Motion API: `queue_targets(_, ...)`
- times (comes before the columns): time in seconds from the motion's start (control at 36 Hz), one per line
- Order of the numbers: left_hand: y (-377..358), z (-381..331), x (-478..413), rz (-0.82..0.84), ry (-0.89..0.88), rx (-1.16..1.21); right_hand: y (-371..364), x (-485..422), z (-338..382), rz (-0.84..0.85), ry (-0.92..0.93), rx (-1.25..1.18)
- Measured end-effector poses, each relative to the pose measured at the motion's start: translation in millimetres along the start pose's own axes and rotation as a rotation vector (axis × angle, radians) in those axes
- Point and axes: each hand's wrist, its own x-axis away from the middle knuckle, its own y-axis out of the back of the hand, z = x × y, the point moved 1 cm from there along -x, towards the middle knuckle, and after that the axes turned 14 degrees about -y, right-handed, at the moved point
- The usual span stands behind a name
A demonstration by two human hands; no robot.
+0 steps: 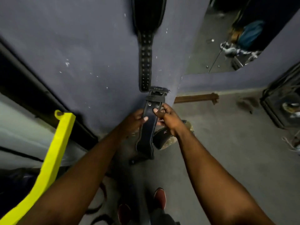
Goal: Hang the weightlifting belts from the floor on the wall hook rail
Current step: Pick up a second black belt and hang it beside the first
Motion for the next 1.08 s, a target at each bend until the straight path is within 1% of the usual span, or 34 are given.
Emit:
queue_targets(0.06,17,-21,3,-0.009,-0.009,-0.007,-6,23,30,-0.031,0.1,0.07)
queue_targets(0.14,41,-71,10,-0.115,-0.045,0.024,-17,60,86,-0.051,0.31,0.183)
queue_targets(0.25,68,-136,6,-0.31,-0.236,0.071,-27,110,174,-0.041,0.545,0.252)
queue_targets(0.31,78,-170,5,-0.446,-0.397,0.048,-31,129,210,-0.027,0.637,0.263)
queue_targets(0.36,86,-206,5,-0.632,-0.543,-0.018,-36,143,239,-0.001,0.698,0.255)
queue_targets(0.42,96,-235,1,-0.802,-0.627,-0.042,-45,157,263,0.023,0.748,0.244)
queue_targets(0.44,100,-248,-2,-0.86,-0.648,-0.021,-50,161,271,0.026,0.763,0.242)
queue_targets(0.53,117,-286,-12,-0.985,-0.687,0.051,-59,170,289,-0.052,0.775,0.307)
queue_targets(0.61,128,-311,-22,-1.023,-0.733,0.05,-62,177,302,-0.169,0.846,0.384)
queue_targets(0.67,135,-321,-31,-0.982,-0.733,0.075,-62,181,314,-0.276,0.896,0.397)
queue_targets(0.72,145,-335,-39,-0.946,-0.729,0.157,-63,183,327,-0.309,0.926,0.393)
queue_targets(0.81,161,-358,-45,-0.953,-0.769,0.144,-65,191,342,-0.315,0.97,0.349)
queue_targets(0.86,167,-371,-45,-0.967,-0.807,0.1,-63,195,346,-0.242,0.974,0.3)
queue_targets(0.94,177,-385,-45,-1.038,-0.861,0.085,-62,194,339,-0.116,0.889,0.343)
queue_targets(0.97,182,-387,-47,-1.063,-0.885,0.095,-62,190,336,-0.12,0.881,0.367)
queue_targets(1.03,188,-394,-48,-1.076,-0.908,0.113,-65,183,334,-0.192,0.928,0.385)
queue_targets(1.08,190,-401,-48,-1.026,-0.897,0.153,-67,177,337,-0.274,0.982,0.372)
